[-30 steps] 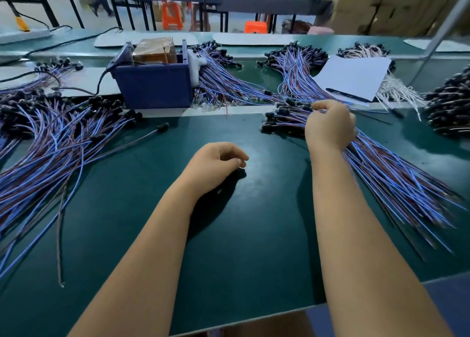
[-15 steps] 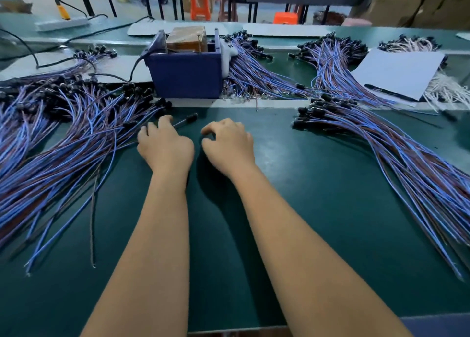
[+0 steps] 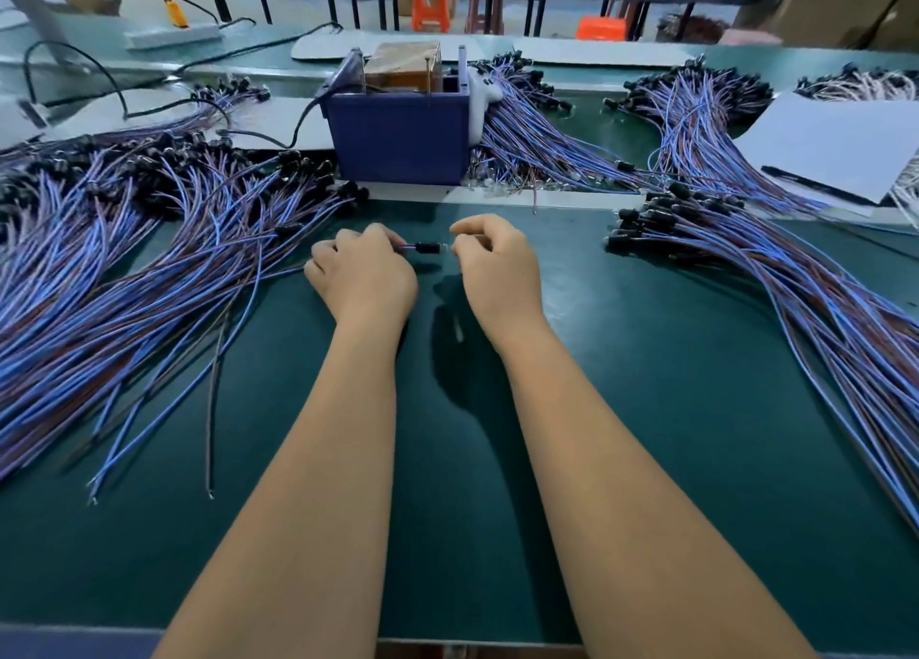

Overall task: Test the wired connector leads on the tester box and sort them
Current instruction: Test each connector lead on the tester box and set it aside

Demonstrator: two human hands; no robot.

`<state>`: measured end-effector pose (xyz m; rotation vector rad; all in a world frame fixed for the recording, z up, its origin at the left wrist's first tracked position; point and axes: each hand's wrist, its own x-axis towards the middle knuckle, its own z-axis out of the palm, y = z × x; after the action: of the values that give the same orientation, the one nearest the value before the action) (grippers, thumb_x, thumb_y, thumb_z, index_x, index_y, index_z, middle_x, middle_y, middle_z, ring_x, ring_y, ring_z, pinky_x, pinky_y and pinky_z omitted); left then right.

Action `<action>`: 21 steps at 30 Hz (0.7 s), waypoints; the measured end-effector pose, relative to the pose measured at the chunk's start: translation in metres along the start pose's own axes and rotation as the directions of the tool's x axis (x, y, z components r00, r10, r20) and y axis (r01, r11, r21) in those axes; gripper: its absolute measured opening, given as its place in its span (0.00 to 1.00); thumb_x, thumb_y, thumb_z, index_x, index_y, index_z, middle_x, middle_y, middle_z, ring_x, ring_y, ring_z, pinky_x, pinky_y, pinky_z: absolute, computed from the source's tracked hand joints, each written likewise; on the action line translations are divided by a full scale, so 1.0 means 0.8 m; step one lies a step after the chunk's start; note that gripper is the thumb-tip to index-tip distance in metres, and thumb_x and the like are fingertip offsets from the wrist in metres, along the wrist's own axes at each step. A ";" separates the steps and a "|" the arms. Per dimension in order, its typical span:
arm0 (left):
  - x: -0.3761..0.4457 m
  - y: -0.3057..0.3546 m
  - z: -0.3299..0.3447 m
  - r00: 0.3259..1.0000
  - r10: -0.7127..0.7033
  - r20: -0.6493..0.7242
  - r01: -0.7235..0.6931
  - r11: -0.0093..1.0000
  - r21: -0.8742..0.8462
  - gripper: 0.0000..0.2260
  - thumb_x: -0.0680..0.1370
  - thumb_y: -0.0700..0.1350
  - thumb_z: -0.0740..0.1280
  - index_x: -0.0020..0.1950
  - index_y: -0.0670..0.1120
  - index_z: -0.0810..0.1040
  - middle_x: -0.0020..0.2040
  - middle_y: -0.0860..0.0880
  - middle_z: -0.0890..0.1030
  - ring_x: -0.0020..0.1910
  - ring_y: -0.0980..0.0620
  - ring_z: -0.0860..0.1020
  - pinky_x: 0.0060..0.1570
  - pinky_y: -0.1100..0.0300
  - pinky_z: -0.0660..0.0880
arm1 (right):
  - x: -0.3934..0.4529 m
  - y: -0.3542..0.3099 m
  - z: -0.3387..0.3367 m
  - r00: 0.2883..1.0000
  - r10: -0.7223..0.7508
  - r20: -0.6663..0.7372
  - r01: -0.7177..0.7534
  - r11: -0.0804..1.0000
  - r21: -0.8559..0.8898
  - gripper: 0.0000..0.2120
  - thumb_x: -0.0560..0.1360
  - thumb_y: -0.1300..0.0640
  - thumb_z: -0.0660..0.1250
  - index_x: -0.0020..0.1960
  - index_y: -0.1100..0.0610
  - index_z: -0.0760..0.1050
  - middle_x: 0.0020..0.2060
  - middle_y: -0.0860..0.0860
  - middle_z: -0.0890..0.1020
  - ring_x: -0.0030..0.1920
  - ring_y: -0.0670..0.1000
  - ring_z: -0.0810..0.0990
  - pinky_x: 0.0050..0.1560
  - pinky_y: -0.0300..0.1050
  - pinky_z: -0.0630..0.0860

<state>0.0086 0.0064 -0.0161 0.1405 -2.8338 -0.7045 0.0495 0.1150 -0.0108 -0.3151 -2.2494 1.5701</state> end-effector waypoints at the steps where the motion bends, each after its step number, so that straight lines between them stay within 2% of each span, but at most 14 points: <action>1: 0.000 -0.003 0.001 0.999 0.012 -0.043 -0.016 0.995 -0.093 0.19 0.77 0.36 0.56 0.59 0.52 0.78 0.62 0.45 0.76 0.64 0.40 0.68 0.65 0.48 0.62 | -0.001 -0.001 -0.002 0.999 0.026 -0.032 -0.024 0.998 0.054 0.08 0.76 0.61 0.61 0.49 0.51 0.77 0.40 0.46 0.80 0.42 0.48 0.77 0.44 0.43 0.72; 3: 0.000 -0.006 -0.001 0.993 0.002 -0.115 -0.050 0.909 -0.415 0.17 0.76 0.33 0.54 0.53 0.50 0.78 0.56 0.46 0.78 0.59 0.42 0.72 0.61 0.47 0.70 | 0.000 -0.004 -0.005 0.993 0.073 -0.095 -0.055 0.982 0.179 0.07 0.77 0.61 0.60 0.48 0.52 0.75 0.38 0.48 0.79 0.39 0.49 0.77 0.43 0.45 0.74; 5: -0.001 0.001 -0.003 0.994 -0.003 -0.113 -0.078 0.706 -0.704 0.14 0.78 0.33 0.55 0.46 0.50 0.75 0.48 0.50 0.79 0.48 0.51 0.74 0.50 0.53 0.72 | 0.000 -0.008 -0.009 0.987 0.133 -0.095 -0.087 0.921 0.380 0.08 0.79 0.62 0.58 0.47 0.55 0.75 0.34 0.51 0.78 0.34 0.49 0.76 0.39 0.45 0.76; 6: -0.003 0.009 -0.006 0.995 0.008 -0.097 -0.082 0.599 -0.796 0.14 0.78 0.32 0.56 0.43 0.50 0.74 0.43 0.52 0.78 0.43 0.55 0.73 0.45 0.58 0.70 | 0.000 -0.011 -0.010 0.985 0.161 -0.064 -0.111 0.872 0.476 0.08 0.80 0.62 0.57 0.47 0.56 0.74 0.33 0.52 0.78 0.32 0.49 0.76 0.36 0.44 0.77; 9: -0.016 0.035 -0.016 0.997 0.077 0.000 -0.016 0.209 -0.978 0.16 0.76 0.27 0.56 0.39 0.46 0.75 0.35 0.54 0.78 0.37 0.56 0.74 0.40 0.64 0.69 | 0.000 -0.015 -0.013 0.975 0.207 0.080 -0.214 0.786 0.580 0.10 0.82 0.58 0.55 0.49 0.58 0.74 0.31 0.56 0.79 0.30 0.52 0.77 0.31 0.43 0.78; 11: -0.027 0.046 -0.023 0.975 0.202 0.092 0.103 -0.048 -0.993 0.17 0.72 0.26 0.55 0.36 0.44 0.76 0.32 0.50 0.78 0.33 0.54 0.74 0.35 0.64 0.70 | 0.000 -0.016 -0.013 0.960 0.215 0.179 -0.279 0.774 0.569 0.14 0.83 0.54 0.53 0.50 0.59 0.75 0.29 0.55 0.78 0.28 0.52 0.76 0.30 0.42 0.77; 12: -0.034 0.051 -0.025 0.949 0.289 0.129 0.172 -0.128 -0.977 0.16 0.70 0.28 0.55 0.34 0.44 0.76 0.31 0.49 0.77 0.31 0.52 0.74 0.32 0.63 0.70 | 0.002 -0.016 -0.014 0.955 0.213 0.209 -0.295 0.770 0.566 0.15 0.83 0.53 0.53 0.48 0.57 0.76 0.29 0.54 0.77 0.29 0.51 0.75 0.32 0.42 0.77; 13: -0.039 0.054 -0.027 0.913 0.376 0.155 0.231 -0.165 -0.959 0.14 0.68 0.30 0.56 0.32 0.44 0.77 0.30 0.48 0.76 0.30 0.51 0.73 0.32 0.61 0.69 | 0.003 -0.015 -0.015 0.951 0.211 0.227 -0.305 0.766 0.566 0.15 0.83 0.53 0.54 0.44 0.55 0.76 0.30 0.52 0.76 0.31 0.50 0.75 0.34 0.42 0.76; 15: -0.046 0.058 -0.029 0.828 0.531 0.180 0.314 -0.172 -0.934 0.12 0.66 0.33 0.56 0.30 0.45 0.76 0.30 0.47 0.75 0.31 0.49 0.71 0.34 0.58 0.68 | 0.005 -0.012 -0.019 0.947 0.209 0.244 -0.316 0.747 0.585 0.12 0.81 0.57 0.57 0.42 0.54 0.76 0.38 0.52 0.74 0.42 0.52 0.73 0.41 0.42 0.74; 17: -0.049 0.058 -0.029 0.735 0.644 0.211 0.373 -0.124 -0.920 0.13 0.67 0.34 0.56 0.28 0.44 0.77 0.29 0.47 0.74 0.36 0.49 0.72 0.38 0.61 0.70 | 0.008 -0.009 -0.025 0.947 0.216 0.239 -0.320 0.705 0.633 0.09 0.76 0.66 0.57 0.47 0.64 0.76 0.43 0.56 0.73 0.46 0.54 0.71 0.46 0.44 0.72; 18: -0.049 0.056 -0.029 0.691 0.680 0.243 0.401 -0.081 -0.912 0.15 0.68 0.33 0.56 0.28 0.44 0.77 0.29 0.47 0.74 0.37 0.49 0.73 0.41 0.62 0.72 | 0.009 -0.007 -0.029 0.946 0.227 0.230 -0.323 0.681 0.657 0.09 0.74 0.70 0.57 0.49 0.69 0.75 0.42 0.58 0.74 0.44 0.55 0.73 0.46 0.44 0.73; 19: -0.048 0.053 -0.028 0.653 0.705 0.278 0.425 -0.038 -0.904 0.17 0.69 0.32 0.54 0.28 0.44 0.78 0.30 0.47 0.74 0.38 0.49 0.74 0.42 0.63 0.73 | 0.009 -0.006 -0.031 0.947 0.236 0.220 -0.322 0.653 0.685 0.09 0.74 0.72 0.57 0.49 0.70 0.74 0.38 0.59 0.76 0.39 0.55 0.76 0.42 0.42 0.75; 21: -0.046 0.047 -0.027 0.602 0.731 0.322 0.447 0.026 -0.894 0.22 0.71 0.31 0.50 0.29 0.44 0.80 0.31 0.46 0.78 0.39 0.49 0.77 0.43 0.62 0.75 | 0.010 -0.005 -0.036 0.951 0.243 0.192 -0.304 0.616 0.727 0.08 0.77 0.72 0.59 0.48 0.64 0.75 0.30 0.56 0.78 0.29 0.52 0.76 0.31 0.40 0.73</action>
<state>0.0478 0.0353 0.0131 -1.0481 -1.7168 -3.1366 0.0549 0.1409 0.0028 -0.3664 -1.4155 2.5498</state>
